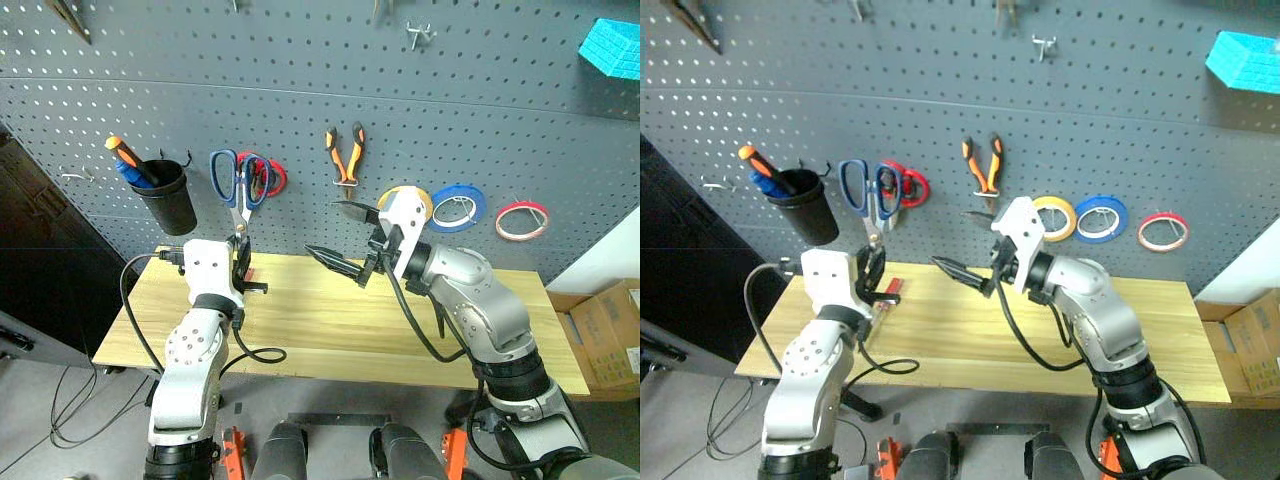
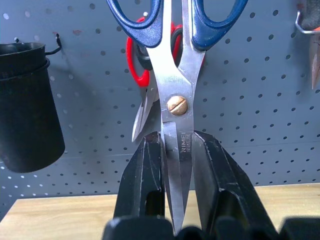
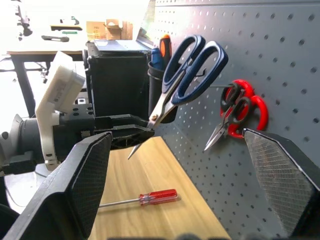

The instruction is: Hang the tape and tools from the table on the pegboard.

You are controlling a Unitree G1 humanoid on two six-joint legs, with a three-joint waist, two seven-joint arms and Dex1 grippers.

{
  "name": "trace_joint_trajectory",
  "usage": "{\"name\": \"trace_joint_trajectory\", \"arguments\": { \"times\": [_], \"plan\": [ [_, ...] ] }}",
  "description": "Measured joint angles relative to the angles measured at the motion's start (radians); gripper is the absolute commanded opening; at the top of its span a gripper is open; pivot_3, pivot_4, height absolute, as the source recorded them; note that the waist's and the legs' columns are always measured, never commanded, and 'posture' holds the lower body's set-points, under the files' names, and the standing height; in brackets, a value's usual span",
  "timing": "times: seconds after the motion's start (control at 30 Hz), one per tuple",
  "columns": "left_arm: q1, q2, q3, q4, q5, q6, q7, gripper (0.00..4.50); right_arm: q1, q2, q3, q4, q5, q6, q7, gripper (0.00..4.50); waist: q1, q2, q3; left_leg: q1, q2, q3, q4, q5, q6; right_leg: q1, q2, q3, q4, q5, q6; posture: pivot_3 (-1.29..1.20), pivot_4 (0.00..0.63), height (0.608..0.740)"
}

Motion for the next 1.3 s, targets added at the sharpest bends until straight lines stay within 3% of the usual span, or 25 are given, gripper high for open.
{"name": "trace_joint_trajectory", "arguments": {
  "times": [0.2, 0.93, 1.3],
  "plan": [
    [-0.044, 0.003, 0.009, 0.076, -0.010, -0.025, -0.003, 0.48, 0.000, -0.008, -0.002, -0.001, -0.006, 0.000, -0.010, 4.50, -0.002, 0.000, -0.006, 0.011, 0.000, 0.001, 0.000, 0.000, 0.000, 0.010, 0.000, 0.001, -0.001, -0.002, -0.004, 0.09, 0.042, 0.740],
    [-0.067, 0.002, -0.002, 0.193, -0.048, 0.019, -0.056, 0.48, 0.001, -0.037, -0.013, -0.005, -0.013, 0.000, -0.043, 4.50, -0.006, 0.000, -0.016, 0.011, 0.001, 0.001, 0.000, 0.000, 0.000, 0.011, 0.001, 0.002, 0.000, -0.002, -0.004, 0.06, 0.056, 0.740],
    [-0.187, 0.017, -0.006, 0.331, -0.041, 0.022, -0.054, 0.48, 0.001, -0.044, -0.013, -0.008, -0.012, 0.000, -0.043, 4.50, -0.007, 0.000, -0.016, 0.012, 0.001, 0.001, 0.000, 0.000, 0.000, 0.011, 0.001, 0.002, 0.000, 0.000, -0.001, 0.06, 0.062, 0.740]
  ]
}}
